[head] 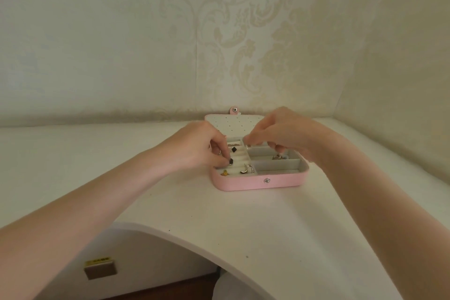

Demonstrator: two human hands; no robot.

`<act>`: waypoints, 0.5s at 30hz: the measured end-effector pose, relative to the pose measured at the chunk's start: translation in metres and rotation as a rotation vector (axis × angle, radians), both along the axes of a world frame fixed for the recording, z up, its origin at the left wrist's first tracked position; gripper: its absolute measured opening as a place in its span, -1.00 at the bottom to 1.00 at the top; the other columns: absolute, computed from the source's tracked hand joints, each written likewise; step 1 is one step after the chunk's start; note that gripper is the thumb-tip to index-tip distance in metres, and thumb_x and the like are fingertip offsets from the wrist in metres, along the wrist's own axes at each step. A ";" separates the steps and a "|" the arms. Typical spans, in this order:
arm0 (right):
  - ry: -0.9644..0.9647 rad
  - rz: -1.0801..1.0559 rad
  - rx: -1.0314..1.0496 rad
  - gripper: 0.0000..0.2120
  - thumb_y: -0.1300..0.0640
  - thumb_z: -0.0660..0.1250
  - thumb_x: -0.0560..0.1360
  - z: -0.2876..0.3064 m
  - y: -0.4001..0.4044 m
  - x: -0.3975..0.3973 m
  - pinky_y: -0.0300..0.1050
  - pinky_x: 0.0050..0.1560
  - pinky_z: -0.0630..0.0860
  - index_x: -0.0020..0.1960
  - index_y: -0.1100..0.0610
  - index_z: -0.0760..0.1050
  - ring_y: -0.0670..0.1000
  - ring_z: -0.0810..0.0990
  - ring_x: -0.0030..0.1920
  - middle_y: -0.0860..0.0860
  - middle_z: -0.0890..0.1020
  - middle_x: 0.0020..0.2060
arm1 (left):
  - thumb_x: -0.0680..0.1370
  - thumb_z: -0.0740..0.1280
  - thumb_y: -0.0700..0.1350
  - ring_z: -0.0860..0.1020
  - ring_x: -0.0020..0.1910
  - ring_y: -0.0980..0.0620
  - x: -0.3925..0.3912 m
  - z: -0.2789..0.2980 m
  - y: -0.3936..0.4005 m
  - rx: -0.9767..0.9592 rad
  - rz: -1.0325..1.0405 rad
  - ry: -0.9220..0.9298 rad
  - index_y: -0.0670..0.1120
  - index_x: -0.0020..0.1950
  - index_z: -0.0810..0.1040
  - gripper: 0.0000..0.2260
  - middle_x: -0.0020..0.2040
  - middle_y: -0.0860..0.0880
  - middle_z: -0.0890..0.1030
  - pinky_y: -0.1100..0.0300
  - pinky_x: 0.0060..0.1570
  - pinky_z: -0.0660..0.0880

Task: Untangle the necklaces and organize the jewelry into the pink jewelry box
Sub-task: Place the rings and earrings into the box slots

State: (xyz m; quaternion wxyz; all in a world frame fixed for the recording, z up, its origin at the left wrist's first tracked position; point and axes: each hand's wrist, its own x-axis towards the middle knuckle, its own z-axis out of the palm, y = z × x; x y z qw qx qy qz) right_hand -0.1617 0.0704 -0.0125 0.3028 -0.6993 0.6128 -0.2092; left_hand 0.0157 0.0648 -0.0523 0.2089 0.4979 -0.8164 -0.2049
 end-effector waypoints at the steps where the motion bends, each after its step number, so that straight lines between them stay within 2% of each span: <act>1: -0.050 -0.015 0.003 -0.89 0.15 0.46 0.40 0.000 -0.003 -0.003 -0.22 -0.39 0.25 -0.24 0.18 0.59 -0.05 0.31 -0.43 -0.13 0.45 -0.59 | 0.40 0.46 -0.17 0.38 -0.51 0.28 0.000 0.000 0.000 0.002 -0.002 -0.001 -0.04 -0.19 0.68 -0.95 -0.41 0.09 0.50 0.42 -0.50 0.24; 4: -0.134 -0.046 0.047 -0.89 0.21 0.43 0.42 -0.003 -0.009 -0.004 -0.21 -0.39 0.27 -0.13 0.26 0.60 -0.05 0.36 -0.40 0.01 0.52 -0.36 | 0.41 0.47 -0.14 0.39 -0.50 0.30 0.001 0.003 -0.002 0.007 -0.008 0.019 -0.01 -0.21 0.67 -0.97 -0.40 0.12 0.49 0.43 -0.47 0.26; 10: -0.096 -0.050 0.086 -0.92 0.23 0.38 0.46 -0.011 -0.018 0.000 -0.28 -0.49 0.25 -0.22 0.19 0.56 -0.07 0.35 -0.43 0.00 0.52 -0.36 | 0.43 0.44 -0.16 0.40 -0.49 0.29 0.011 0.012 -0.015 -0.044 0.039 0.193 -0.01 -0.23 0.65 -0.93 -0.38 0.09 0.53 0.45 -0.44 0.28; 15: -0.112 -0.049 0.111 -0.86 0.23 0.39 0.46 -0.014 -0.023 -0.001 -0.31 -0.49 0.29 -0.27 0.17 0.55 -0.08 0.38 -0.41 0.01 0.54 -0.35 | 0.44 0.43 -0.15 0.39 -0.49 0.31 0.009 0.007 -0.022 -0.054 0.041 0.133 -0.01 -0.18 0.67 -0.95 -0.37 0.10 0.50 0.46 -0.43 0.28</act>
